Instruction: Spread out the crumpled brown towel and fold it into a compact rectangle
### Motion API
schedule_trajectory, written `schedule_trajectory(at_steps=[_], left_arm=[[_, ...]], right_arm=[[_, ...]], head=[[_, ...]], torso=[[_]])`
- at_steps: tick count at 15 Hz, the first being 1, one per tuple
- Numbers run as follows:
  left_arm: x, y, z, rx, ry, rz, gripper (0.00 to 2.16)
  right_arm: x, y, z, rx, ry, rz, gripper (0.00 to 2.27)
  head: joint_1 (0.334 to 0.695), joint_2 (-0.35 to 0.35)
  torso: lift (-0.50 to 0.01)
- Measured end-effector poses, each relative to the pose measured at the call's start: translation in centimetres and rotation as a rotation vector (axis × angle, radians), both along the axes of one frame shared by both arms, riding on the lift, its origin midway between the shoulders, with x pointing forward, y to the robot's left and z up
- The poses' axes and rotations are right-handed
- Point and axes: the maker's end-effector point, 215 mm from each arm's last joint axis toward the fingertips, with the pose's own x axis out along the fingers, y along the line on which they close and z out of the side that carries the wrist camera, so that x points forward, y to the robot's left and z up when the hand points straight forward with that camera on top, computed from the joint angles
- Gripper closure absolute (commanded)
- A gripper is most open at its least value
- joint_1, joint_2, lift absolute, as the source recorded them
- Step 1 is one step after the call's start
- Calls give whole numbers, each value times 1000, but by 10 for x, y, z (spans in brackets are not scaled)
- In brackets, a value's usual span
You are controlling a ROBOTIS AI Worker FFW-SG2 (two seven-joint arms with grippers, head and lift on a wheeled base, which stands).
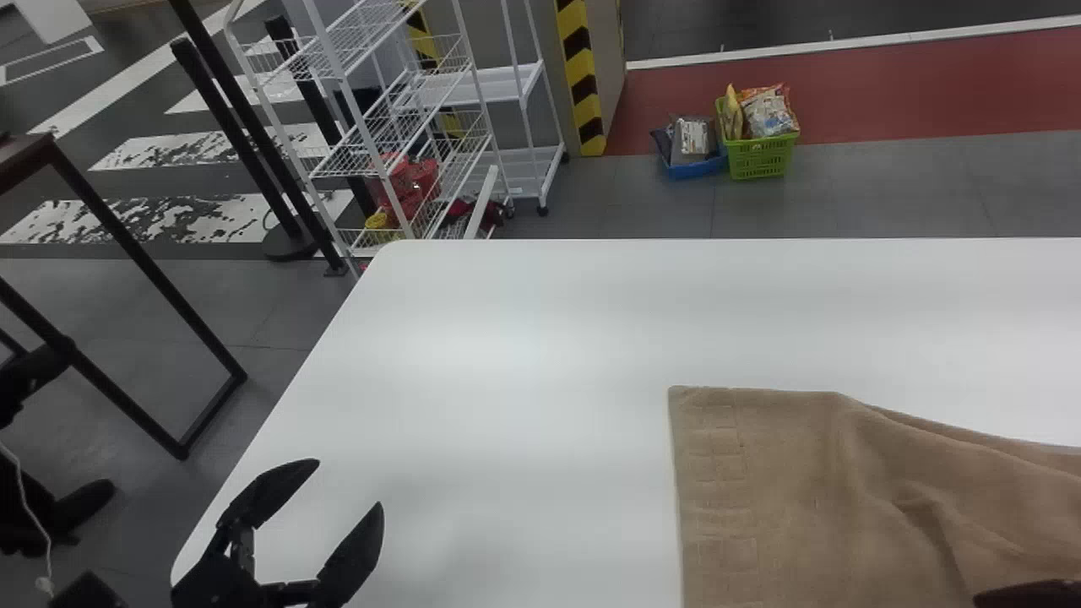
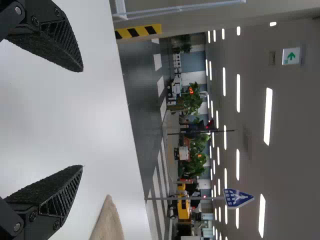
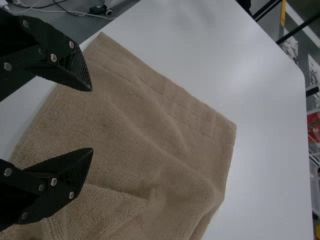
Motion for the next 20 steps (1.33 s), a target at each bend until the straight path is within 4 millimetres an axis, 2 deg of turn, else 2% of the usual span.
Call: schedule_trajectory(at_steps=[3,5,6,8,11,13,16,20], left_arm=[[-3,5,-2,-4,2,10,137],[-3,5,-2,-5,0,9,137],[-3,5,-2,-5,0,9,137],[-3,6,-2,-6,1,10,137],[-6,10,-3,-6,2,19,137],[-6,11,-4,-9,2,22,137],[-5,10,-7,-15,4,21,137],[-6,14,-8,-13,5,29,137]], right_arm=[[12,-13,10,24,2,-55,505],[11,-14,2,-20,8,-51,525],[10,-14,-7,-48,20,-50,701],[13,-22,-17,-88,32,-62,701],[24,-44,-12,-97,20,-114,701],[23,-53,-15,-107,27,-126,701],[13,-46,-39,-127,86,-100,701],[4,-11,-60,-113,147,-27,701]], head=[[695,350],[695,350],[695,350],[695,350],[695,350],[695,350],[695,350],[695,350]], torso=[[-127],[-127],[-127],[-127],[-127],[-127],[-127],[-127]])
